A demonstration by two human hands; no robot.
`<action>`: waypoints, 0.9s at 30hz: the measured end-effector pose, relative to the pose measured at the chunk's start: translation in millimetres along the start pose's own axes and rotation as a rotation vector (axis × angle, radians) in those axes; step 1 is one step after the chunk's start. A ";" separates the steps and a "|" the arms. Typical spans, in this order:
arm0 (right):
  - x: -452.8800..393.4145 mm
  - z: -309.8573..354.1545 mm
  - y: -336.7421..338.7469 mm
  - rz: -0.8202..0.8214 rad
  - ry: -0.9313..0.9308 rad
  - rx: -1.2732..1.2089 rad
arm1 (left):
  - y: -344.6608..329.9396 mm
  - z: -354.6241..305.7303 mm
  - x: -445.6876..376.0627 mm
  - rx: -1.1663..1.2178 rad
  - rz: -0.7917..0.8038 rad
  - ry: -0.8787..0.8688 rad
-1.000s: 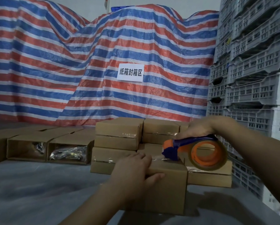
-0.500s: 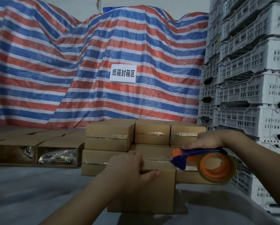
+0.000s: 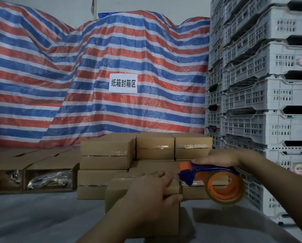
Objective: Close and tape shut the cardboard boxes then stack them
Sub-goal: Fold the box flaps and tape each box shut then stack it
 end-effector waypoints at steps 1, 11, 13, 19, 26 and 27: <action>1.7 -4.5 3.4 0.004 0.004 -0.012 | 0.7 0.3 0.1 0.008 -0.001 -0.005; 19.7 24.7 13.1 -0.063 -0.067 0.420 | 1.5 -1.4 1.3 -0.013 -0.045 -0.031; 21.7 50.5 7.5 -0.126 -0.053 0.514 | 0.6 -0.6 0.7 -0.023 -0.040 -0.018; 40.1 75.8 -6.5 -0.281 -0.045 0.974 | 0.1 -1.2 -0.1 -0.019 -0.014 -0.010; 33.9 7.8 -56.3 -0.649 -0.029 0.758 | -1.5 0.4 1.0 -0.010 -0.028 -0.014; 33.3 -3.3 -62.1 -0.696 -0.057 0.676 | -1.9 0.6 0.8 -0.015 -0.030 -0.016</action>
Point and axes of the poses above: each hand's wrist, its own x-axis away from the middle knuckle, its own y-axis out of the back of the hand, z = x × y, the point moved 5 cm from there along -x, towards the middle knuckle, and after that the axes turned 11 degrees about -y, right-handed, at the moved point
